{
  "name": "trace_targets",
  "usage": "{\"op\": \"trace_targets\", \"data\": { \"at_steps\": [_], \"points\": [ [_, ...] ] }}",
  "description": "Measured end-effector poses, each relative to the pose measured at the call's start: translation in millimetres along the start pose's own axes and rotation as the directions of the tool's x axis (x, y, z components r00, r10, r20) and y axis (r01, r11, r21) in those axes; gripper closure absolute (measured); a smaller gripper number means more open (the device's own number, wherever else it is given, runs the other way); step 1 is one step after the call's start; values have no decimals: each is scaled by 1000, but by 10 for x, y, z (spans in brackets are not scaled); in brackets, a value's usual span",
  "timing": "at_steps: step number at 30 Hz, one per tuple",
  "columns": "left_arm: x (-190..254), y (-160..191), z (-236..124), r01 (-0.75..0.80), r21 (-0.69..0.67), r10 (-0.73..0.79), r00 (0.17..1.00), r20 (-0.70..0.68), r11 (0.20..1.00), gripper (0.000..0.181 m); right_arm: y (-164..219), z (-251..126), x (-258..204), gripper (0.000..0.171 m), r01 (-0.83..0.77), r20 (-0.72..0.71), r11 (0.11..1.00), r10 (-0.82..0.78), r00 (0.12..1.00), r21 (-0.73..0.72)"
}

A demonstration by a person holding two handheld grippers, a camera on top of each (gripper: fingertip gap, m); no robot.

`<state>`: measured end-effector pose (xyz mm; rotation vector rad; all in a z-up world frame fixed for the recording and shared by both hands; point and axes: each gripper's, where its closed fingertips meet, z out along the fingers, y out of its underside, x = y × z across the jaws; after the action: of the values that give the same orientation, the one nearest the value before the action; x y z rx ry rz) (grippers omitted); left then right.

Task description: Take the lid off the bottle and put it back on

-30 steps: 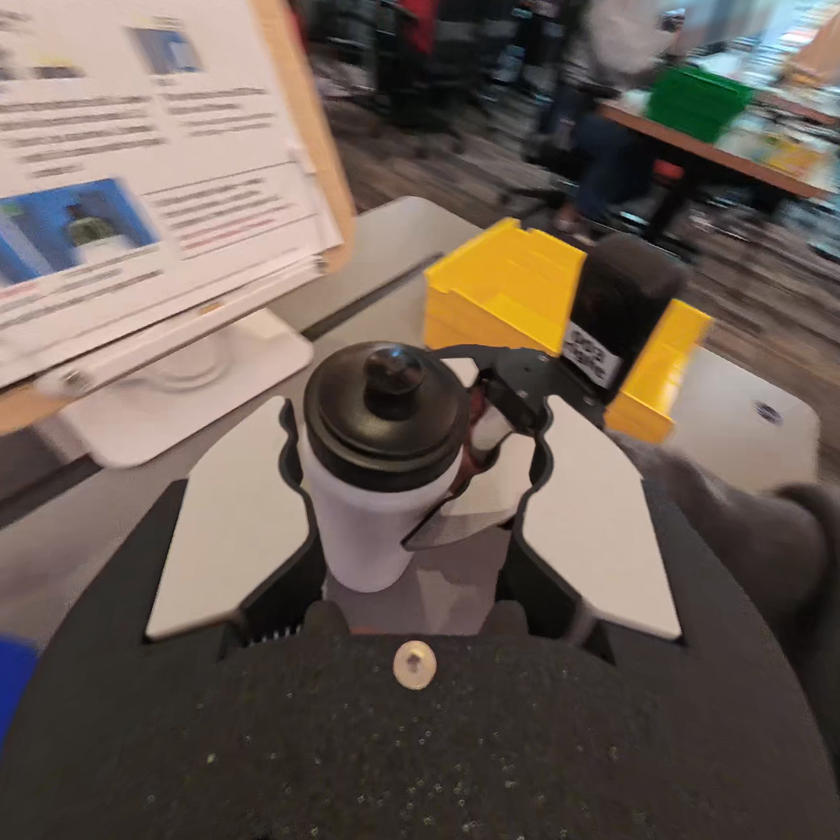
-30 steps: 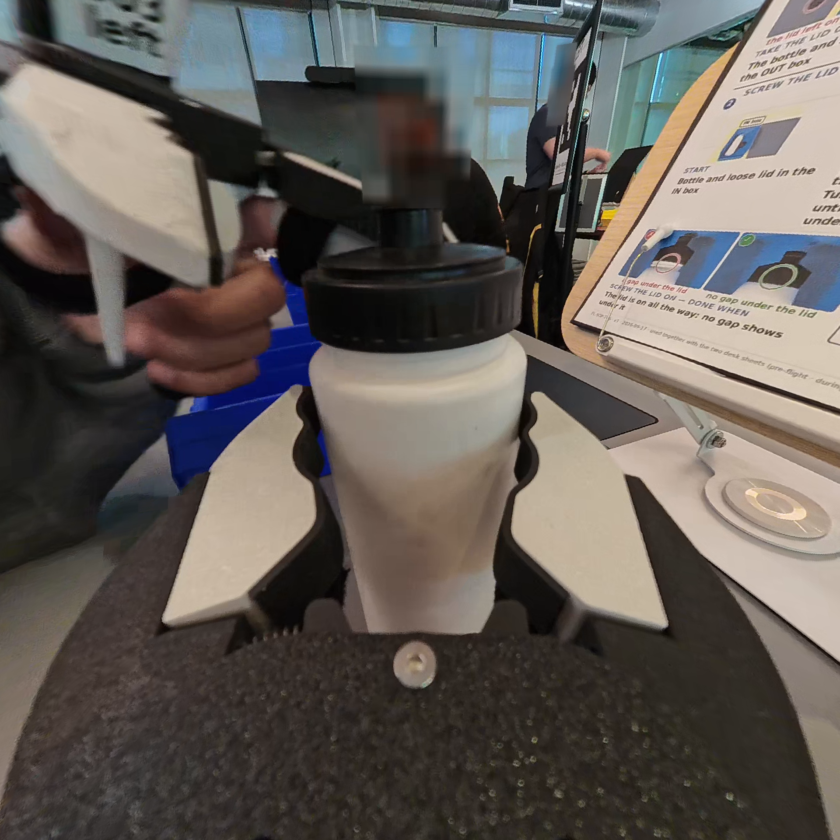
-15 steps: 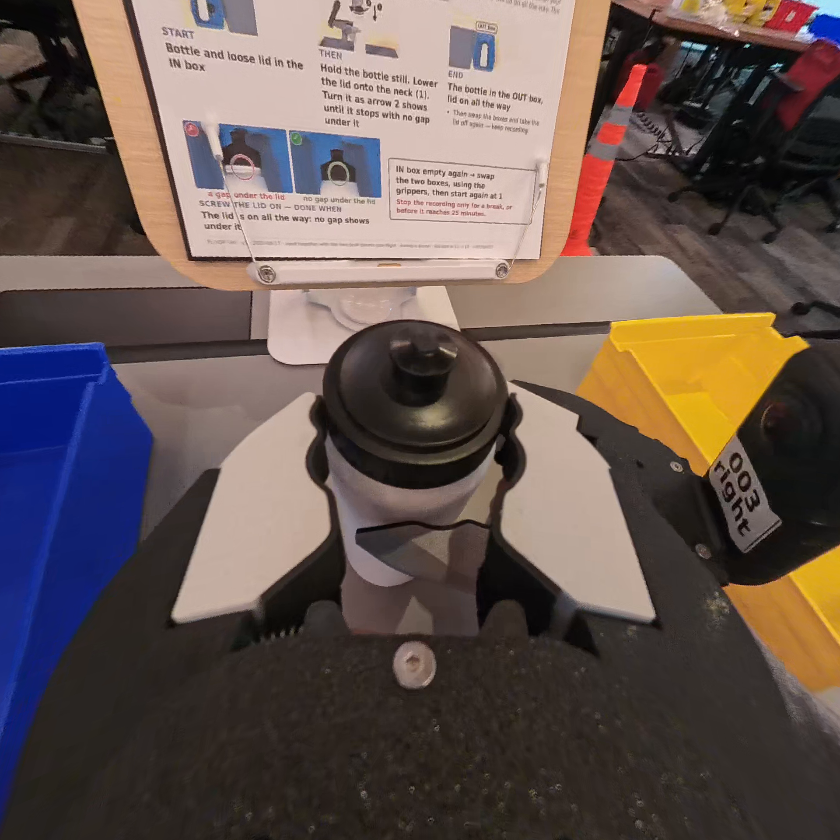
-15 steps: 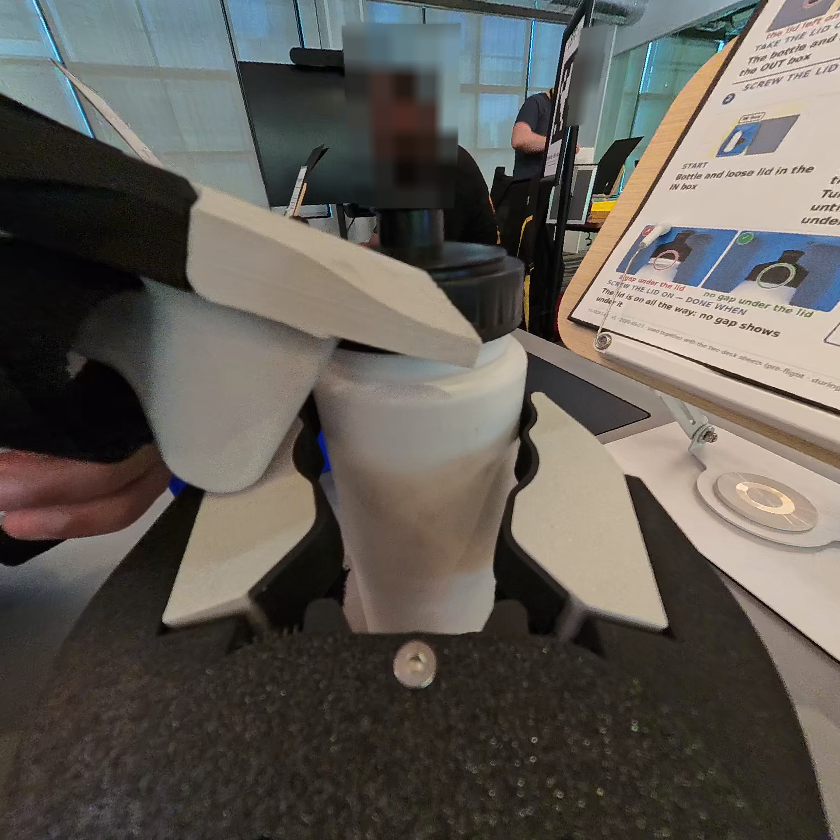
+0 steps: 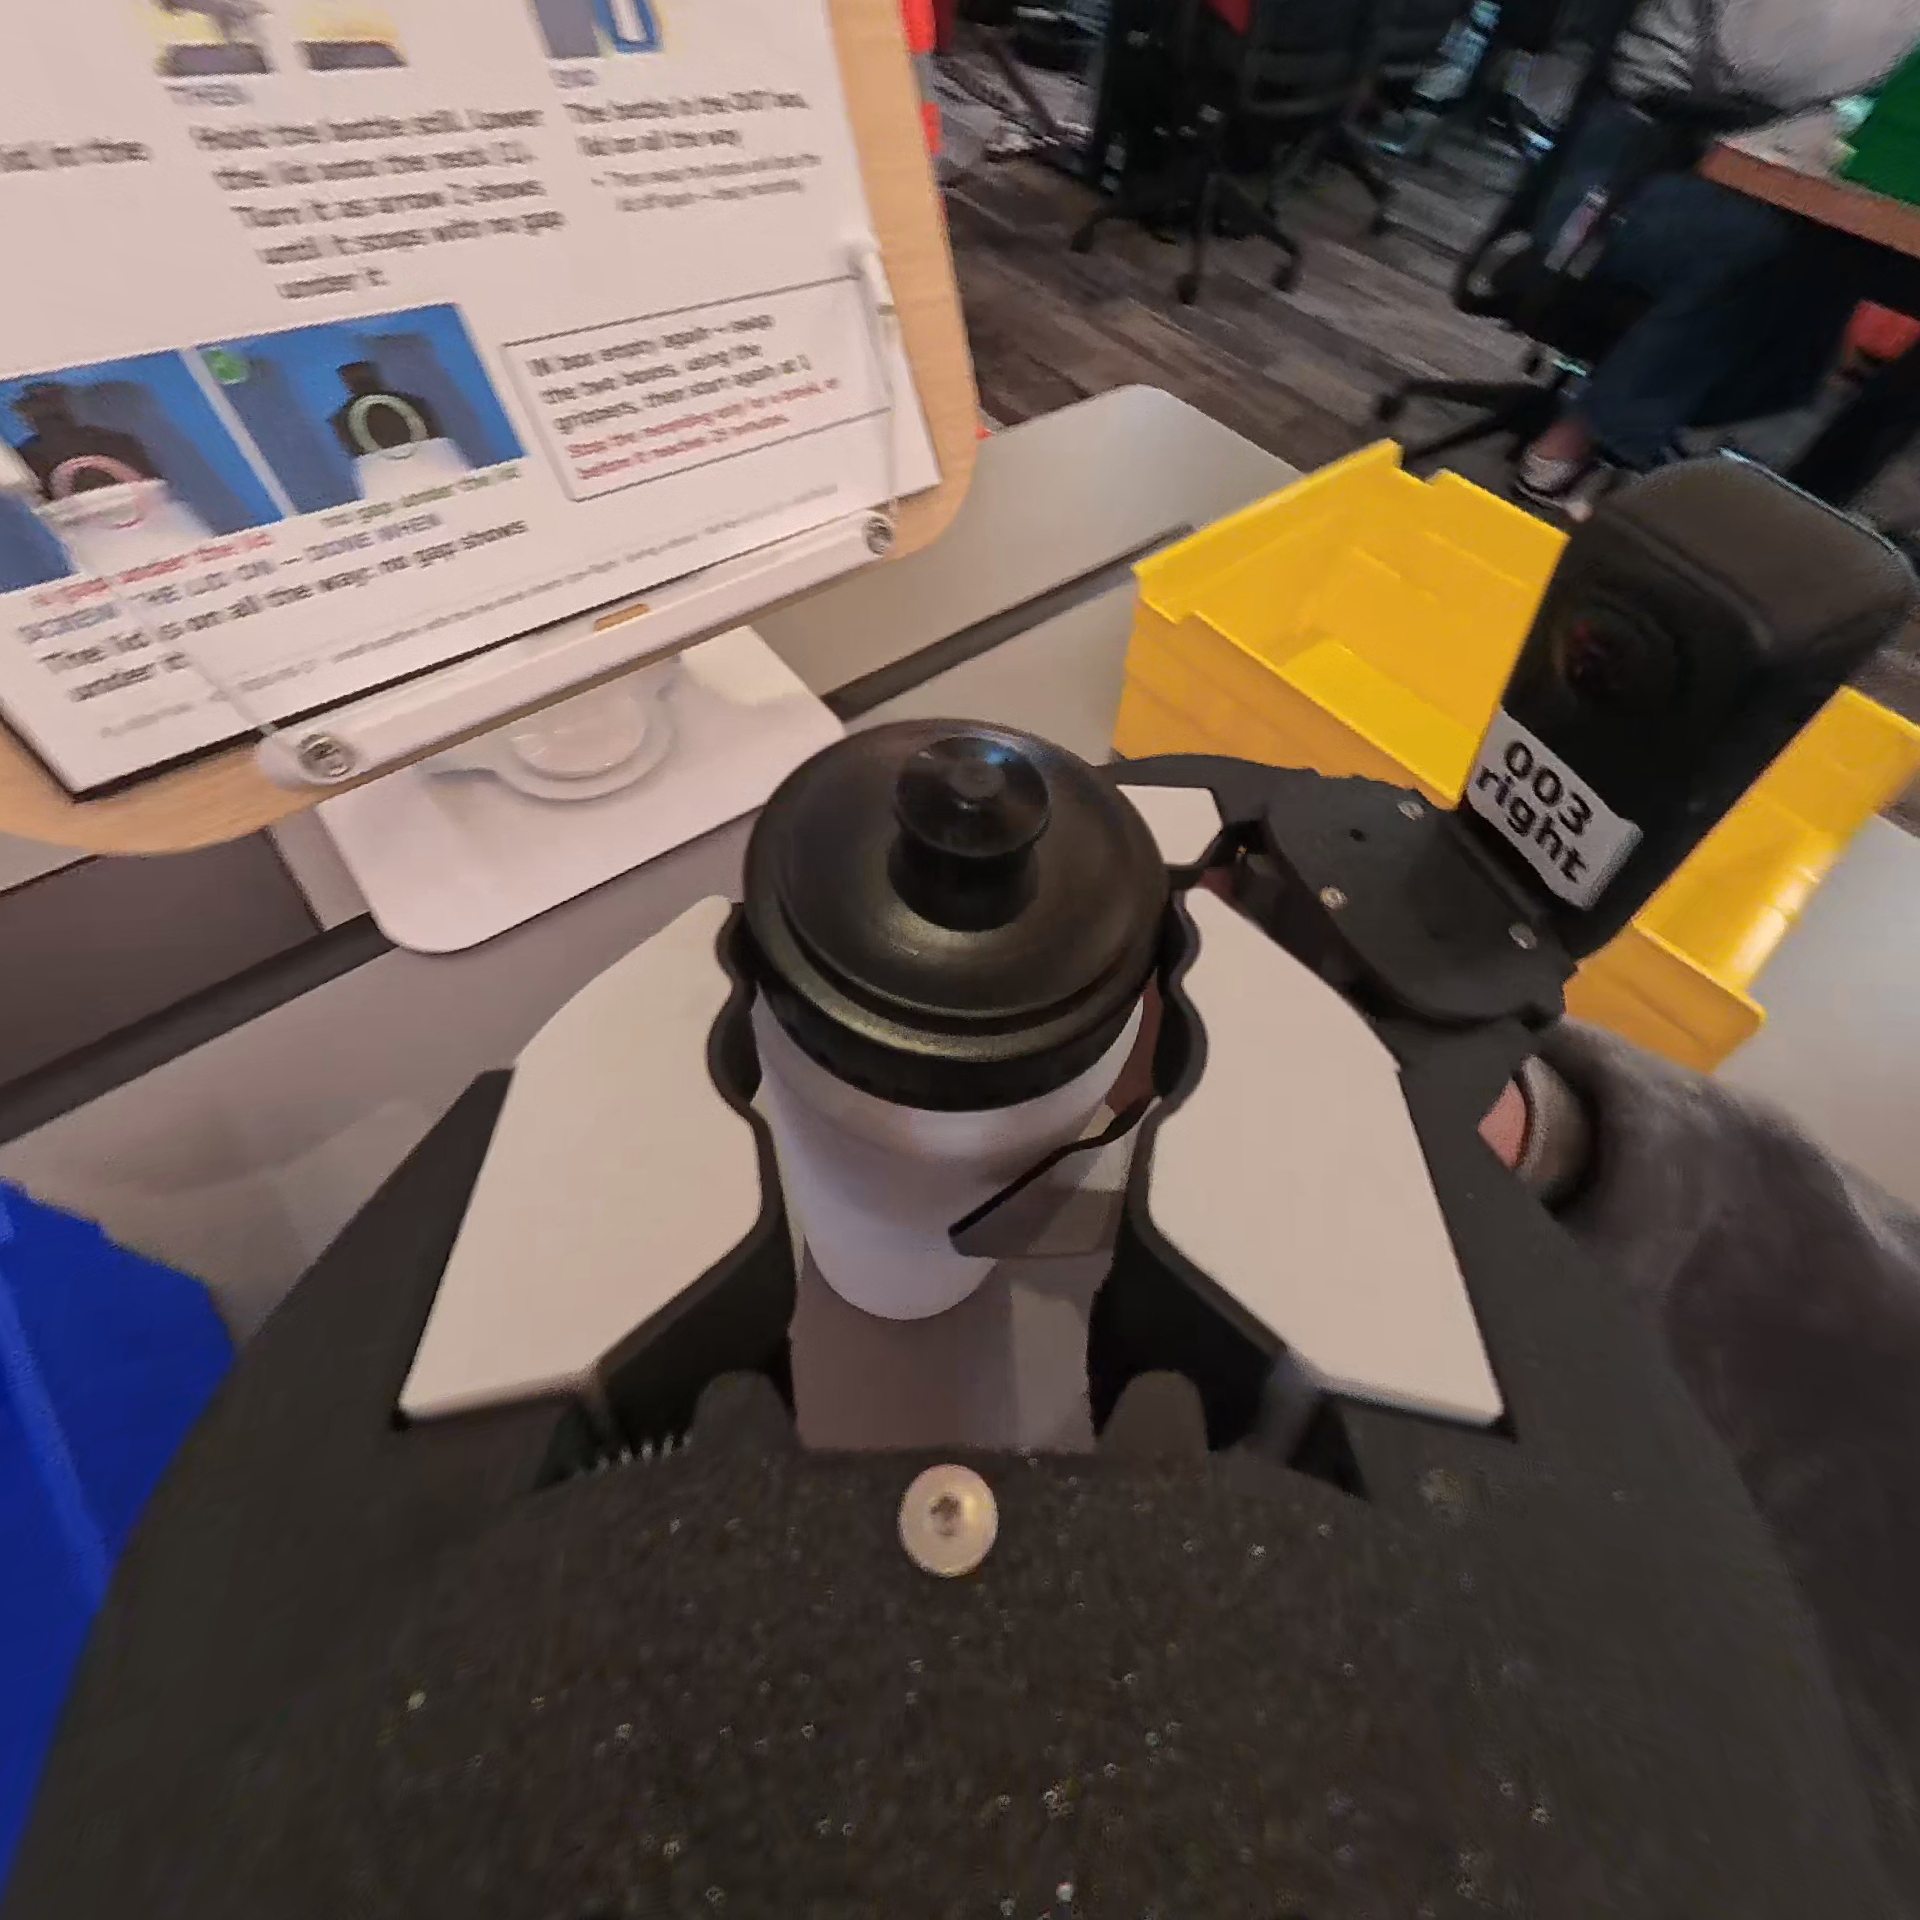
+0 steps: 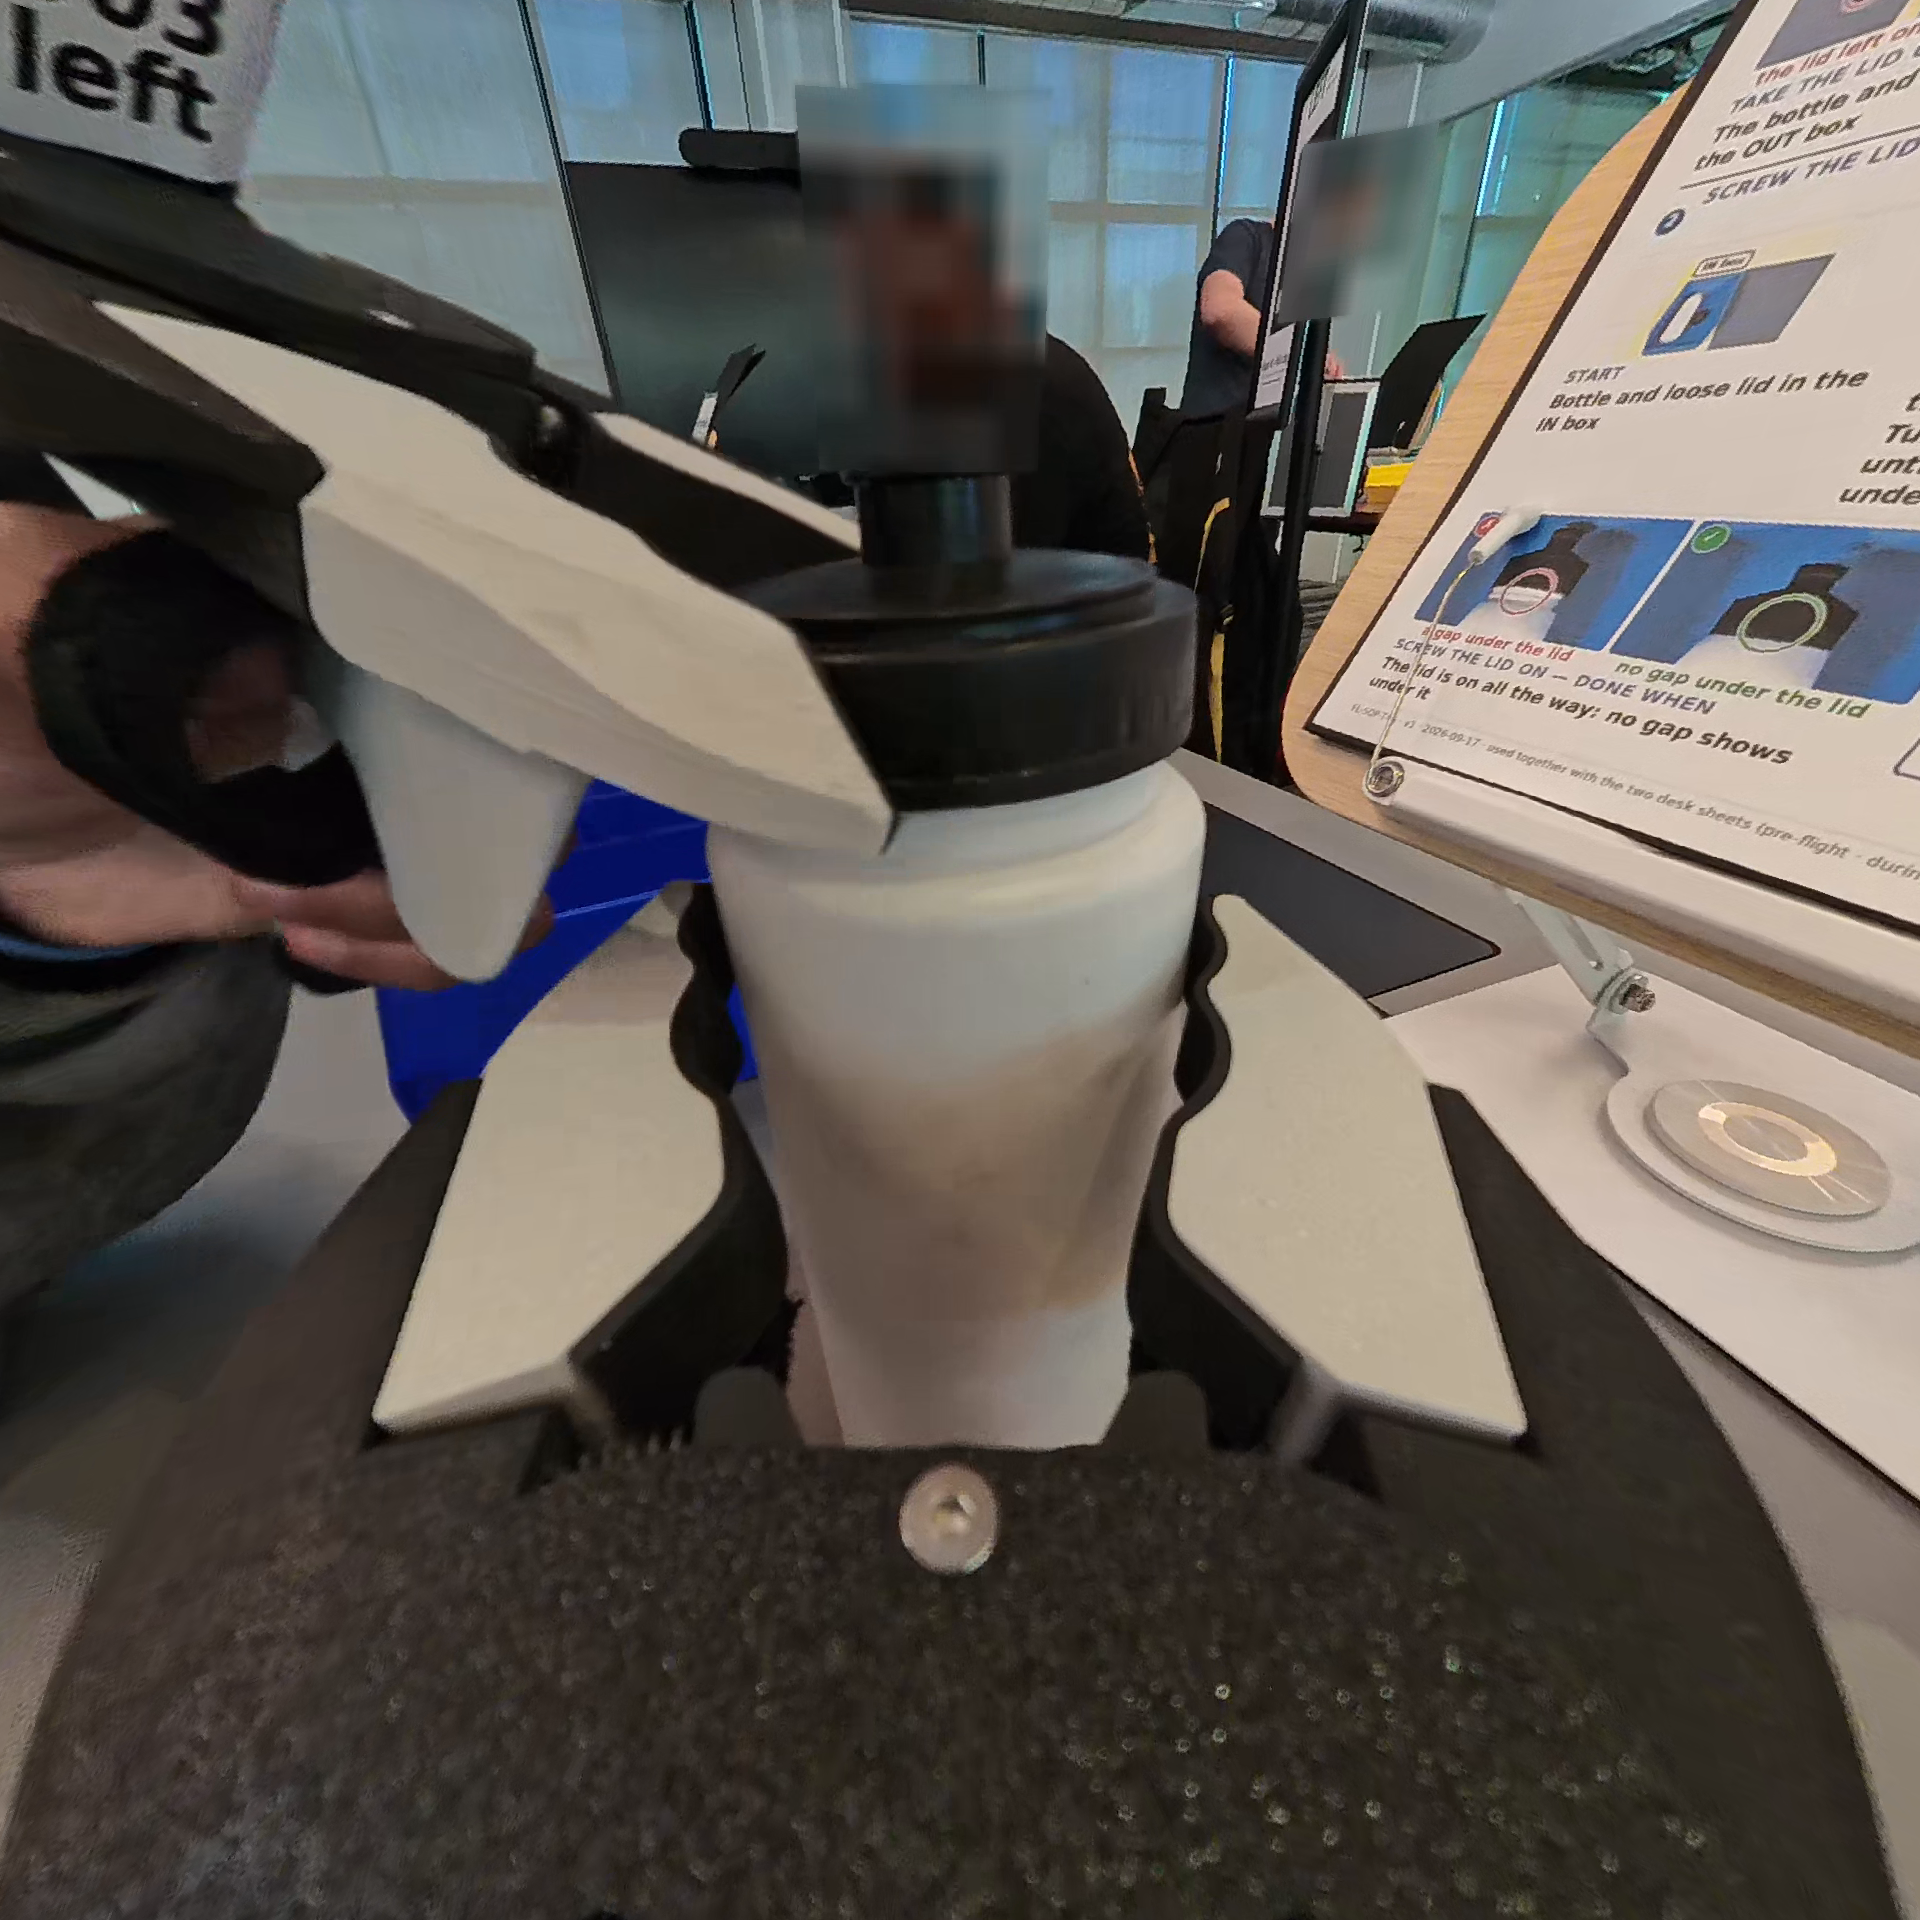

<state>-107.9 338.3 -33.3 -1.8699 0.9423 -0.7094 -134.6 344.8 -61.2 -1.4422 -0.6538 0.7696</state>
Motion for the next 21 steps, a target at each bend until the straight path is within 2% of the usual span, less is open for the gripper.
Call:
{"op": "trace_targets", "data": {
  "at_steps": [5, 10, 15, 21],
  "points": [
    [19, 27, -23, -122, -59, 105, 966, -237, 991, 107, 0, 7, -6, 87, 1, -3, 1000, -1, 1000, 0],
    [38, 51, -51, -266, -67, 206, 862, -463, 962, 107, 1, 13, -14, 88, 3, -2, 1000, -3, 1000, 1],
    [49, 81, -89, -424, -37, 295, 687, -664, 905, 107, 1, 17, -29, 88, 1, 7, 1000, -1, 1000, 3],
    [48, 118, -140, -572, 50, 344, 418, -841, 819, 107, -2, 25, -66, 88, -8, 37, 1000, 7, 999, 23]
  ]
}}
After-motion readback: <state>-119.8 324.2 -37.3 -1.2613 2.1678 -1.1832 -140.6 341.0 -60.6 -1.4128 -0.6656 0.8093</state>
